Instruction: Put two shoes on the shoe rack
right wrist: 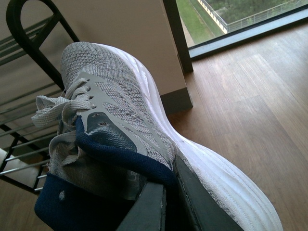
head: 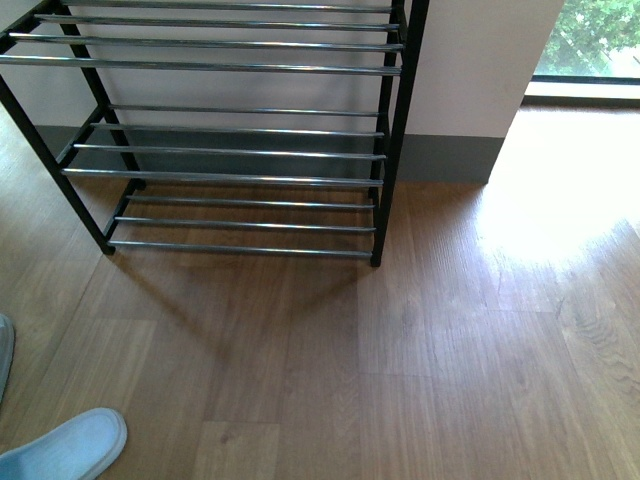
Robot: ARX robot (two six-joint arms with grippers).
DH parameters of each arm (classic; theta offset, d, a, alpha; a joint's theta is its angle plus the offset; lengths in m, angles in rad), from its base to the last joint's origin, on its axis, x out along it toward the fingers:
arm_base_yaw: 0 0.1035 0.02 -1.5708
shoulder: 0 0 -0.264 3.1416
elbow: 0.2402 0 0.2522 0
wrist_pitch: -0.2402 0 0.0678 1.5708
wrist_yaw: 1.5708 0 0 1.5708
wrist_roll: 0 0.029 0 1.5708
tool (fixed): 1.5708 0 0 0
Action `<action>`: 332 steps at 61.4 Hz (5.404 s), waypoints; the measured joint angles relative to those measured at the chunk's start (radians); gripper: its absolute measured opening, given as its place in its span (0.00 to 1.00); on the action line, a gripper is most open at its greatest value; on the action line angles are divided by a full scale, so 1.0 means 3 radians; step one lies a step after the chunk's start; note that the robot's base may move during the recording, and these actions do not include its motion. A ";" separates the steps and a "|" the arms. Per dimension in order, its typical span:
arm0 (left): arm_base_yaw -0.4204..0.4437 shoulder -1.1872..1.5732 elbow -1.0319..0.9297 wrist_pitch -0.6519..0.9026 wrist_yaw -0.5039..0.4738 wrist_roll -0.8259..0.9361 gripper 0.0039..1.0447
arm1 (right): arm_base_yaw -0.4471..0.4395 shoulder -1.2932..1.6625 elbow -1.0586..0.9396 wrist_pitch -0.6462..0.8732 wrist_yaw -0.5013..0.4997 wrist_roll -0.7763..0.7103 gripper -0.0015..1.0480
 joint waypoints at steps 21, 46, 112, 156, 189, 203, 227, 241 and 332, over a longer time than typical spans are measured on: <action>-0.0003 -0.0004 0.0000 -0.0001 -0.0029 -0.0004 0.02 | 0.0003 -0.0001 0.0001 0.0000 -0.0061 0.0006 0.02; -0.0004 0.0001 0.0000 0.0000 -0.0001 -0.0010 0.02 | -0.0014 0.0003 0.0001 0.0000 0.0076 0.0009 0.02; -0.0003 0.0001 0.0000 -0.0001 -0.0003 -0.0010 0.02 | -0.0011 0.0000 0.0001 0.0000 -0.0011 0.0009 0.02; -0.0003 0.0001 0.0005 0.0000 -0.0011 -0.0009 0.02 | 0.0088 0.0001 0.0056 0.0230 -0.0299 -0.0304 0.02; -0.0003 0.0001 0.0005 0.0000 -0.0005 -0.0010 0.02 | 0.1960 0.1556 0.1840 -0.0825 0.1445 0.0668 0.02; -0.0003 0.0001 0.0005 0.0000 -0.0005 -0.0010 0.02 | 0.2433 0.2464 0.2255 -0.0755 0.2027 0.1157 0.02; -0.0003 0.0001 0.0005 -0.0001 -0.0005 -0.0010 0.02 | 0.2255 0.3412 0.2767 -0.0627 0.2490 0.1417 0.02; -0.0003 0.0001 0.0005 0.0000 -0.0005 -0.0010 0.02 | 0.2097 0.3751 0.2934 -0.0500 0.2463 0.1527 0.02; -0.0003 0.0001 0.0005 0.0000 -0.0005 -0.0010 0.02 | 0.2036 0.4322 0.3113 0.0029 0.1896 0.1678 0.27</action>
